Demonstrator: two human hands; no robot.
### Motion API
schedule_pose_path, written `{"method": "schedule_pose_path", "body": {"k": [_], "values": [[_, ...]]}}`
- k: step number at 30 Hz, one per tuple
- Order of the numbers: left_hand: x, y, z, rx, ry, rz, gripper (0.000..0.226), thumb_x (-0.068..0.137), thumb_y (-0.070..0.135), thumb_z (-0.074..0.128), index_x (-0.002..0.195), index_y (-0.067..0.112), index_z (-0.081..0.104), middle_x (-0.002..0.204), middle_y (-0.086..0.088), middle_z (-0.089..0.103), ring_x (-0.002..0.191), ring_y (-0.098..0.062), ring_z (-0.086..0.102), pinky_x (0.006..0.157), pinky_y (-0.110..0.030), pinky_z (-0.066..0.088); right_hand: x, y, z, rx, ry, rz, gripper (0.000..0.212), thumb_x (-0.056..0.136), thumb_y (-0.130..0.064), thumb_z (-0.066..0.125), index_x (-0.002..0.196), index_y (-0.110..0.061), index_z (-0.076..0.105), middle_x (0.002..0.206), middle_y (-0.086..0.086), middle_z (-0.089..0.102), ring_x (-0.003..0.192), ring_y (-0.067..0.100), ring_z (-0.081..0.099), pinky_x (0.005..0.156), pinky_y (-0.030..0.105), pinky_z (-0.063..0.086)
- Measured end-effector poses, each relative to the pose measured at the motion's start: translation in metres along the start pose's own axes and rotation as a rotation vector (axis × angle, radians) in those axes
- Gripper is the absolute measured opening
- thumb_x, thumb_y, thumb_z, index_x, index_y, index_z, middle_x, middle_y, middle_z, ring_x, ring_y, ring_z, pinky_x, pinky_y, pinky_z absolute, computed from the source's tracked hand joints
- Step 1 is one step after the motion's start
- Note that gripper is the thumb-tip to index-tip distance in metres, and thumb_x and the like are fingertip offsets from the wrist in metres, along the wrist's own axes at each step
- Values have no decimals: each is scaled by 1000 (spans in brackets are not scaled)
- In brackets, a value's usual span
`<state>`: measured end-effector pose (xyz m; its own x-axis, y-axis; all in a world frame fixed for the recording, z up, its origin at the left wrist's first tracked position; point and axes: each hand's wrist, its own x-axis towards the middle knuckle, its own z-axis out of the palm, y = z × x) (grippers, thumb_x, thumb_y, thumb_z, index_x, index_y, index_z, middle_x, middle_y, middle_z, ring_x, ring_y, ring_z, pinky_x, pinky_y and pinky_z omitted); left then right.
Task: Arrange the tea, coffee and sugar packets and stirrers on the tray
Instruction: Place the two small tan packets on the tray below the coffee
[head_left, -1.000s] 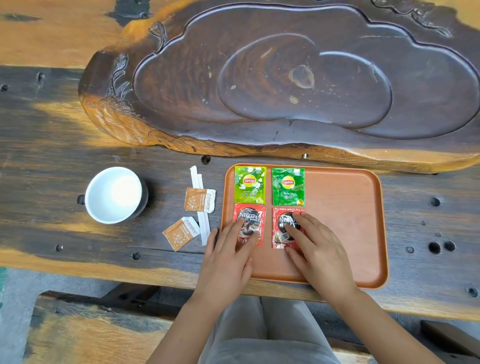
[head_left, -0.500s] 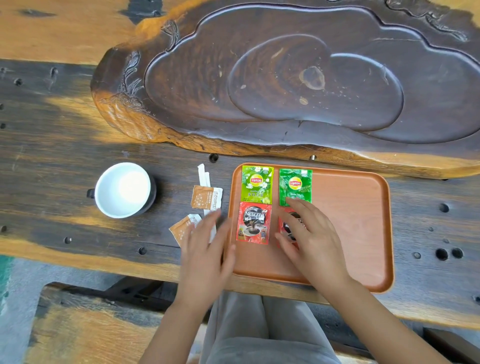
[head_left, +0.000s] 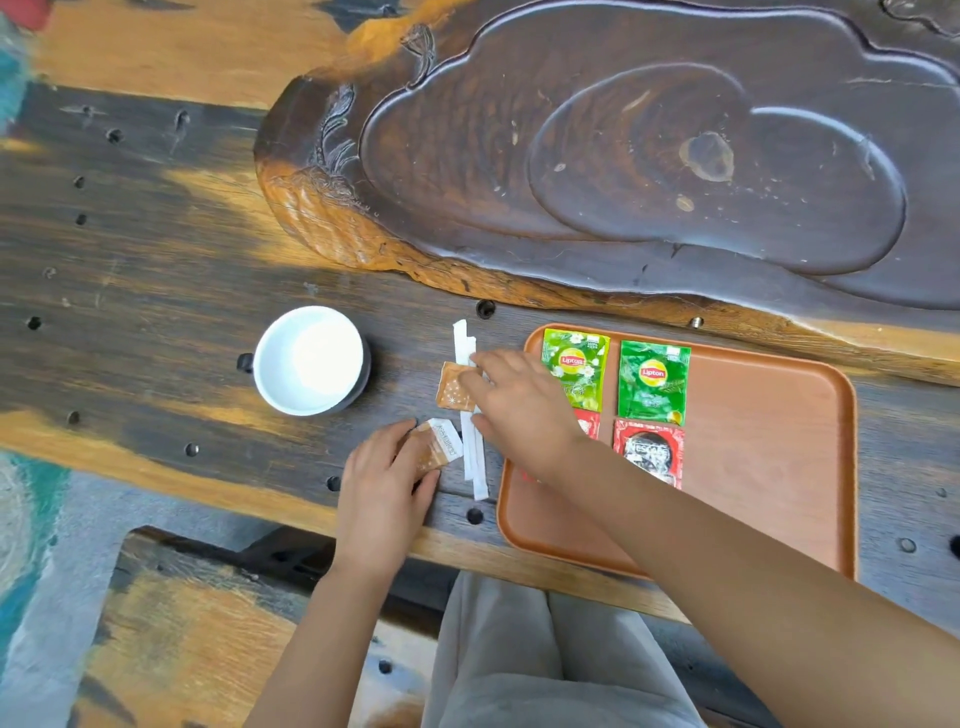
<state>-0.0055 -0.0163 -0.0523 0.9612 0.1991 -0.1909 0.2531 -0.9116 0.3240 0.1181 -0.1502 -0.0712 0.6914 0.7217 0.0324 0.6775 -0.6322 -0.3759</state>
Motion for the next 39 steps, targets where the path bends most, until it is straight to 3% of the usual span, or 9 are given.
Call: {"method": "schedule_pose_path", "body": {"k": [3,8,12,16,19,21,25,28,39], "values": [[-1,1,1,-11,24,13,34,70,5,75,102,9,64,110,-12,63,99,-30,58,84,-42,46,0,0,6,35,20,12,36,44,1,80,75,-7,67,76,8,66,70,28,62,65,31,52],[-2,2,1,-41,68,19,24,71,3,72,94,8,66,105,-11,63,92,-28,58,75,-39,50,0,1,9,113,27,30,33,44,13,77,70,-4,65,74,10,63,67,29,59,51,31,51],[0,2,0,-106,93,-3,15,71,0,73,83,9,69,98,-7,65,90,-16,49,65,-29,47,-1,-1,9,186,31,59,27,48,15,76,66,-2,65,73,9,63,68,28,59,48,33,51],[-3,1,-7,-145,132,-38,13,73,2,72,84,9,69,97,-5,65,89,-14,50,65,-27,47,-12,-3,-6,328,112,53,14,68,10,70,69,-3,64,80,10,65,76,28,60,58,36,52],[-6,7,-17,-165,191,-31,14,74,2,72,86,8,70,99,-5,65,91,-16,54,68,-26,47,-37,0,-25,380,188,62,3,78,-1,67,80,-3,69,91,10,67,88,25,58,76,26,47],[-8,19,-23,-178,195,16,15,74,3,72,87,9,70,100,-5,65,92,-16,53,71,-24,44,-62,7,-36,360,216,91,11,82,-9,63,84,-3,71,95,10,67,91,22,57,81,22,43],[-15,47,-18,-197,123,241,9,79,13,61,85,13,68,105,4,56,92,-13,53,69,-20,44,-123,24,-52,268,226,169,15,85,-11,58,84,-4,71,97,9,66,91,24,57,83,23,42],[-20,62,-2,-179,37,361,12,81,17,54,83,13,65,102,3,60,91,-15,55,68,-28,51,-156,28,-55,228,211,206,15,85,-10,58,83,-2,70,94,11,67,89,26,57,81,27,45],[-26,74,26,-124,-139,421,16,81,18,51,78,11,66,103,-2,66,98,-15,53,68,-33,55,-197,28,-35,114,105,206,18,87,-9,56,73,-2,64,96,13,66,92,27,57,73,34,49]]}}
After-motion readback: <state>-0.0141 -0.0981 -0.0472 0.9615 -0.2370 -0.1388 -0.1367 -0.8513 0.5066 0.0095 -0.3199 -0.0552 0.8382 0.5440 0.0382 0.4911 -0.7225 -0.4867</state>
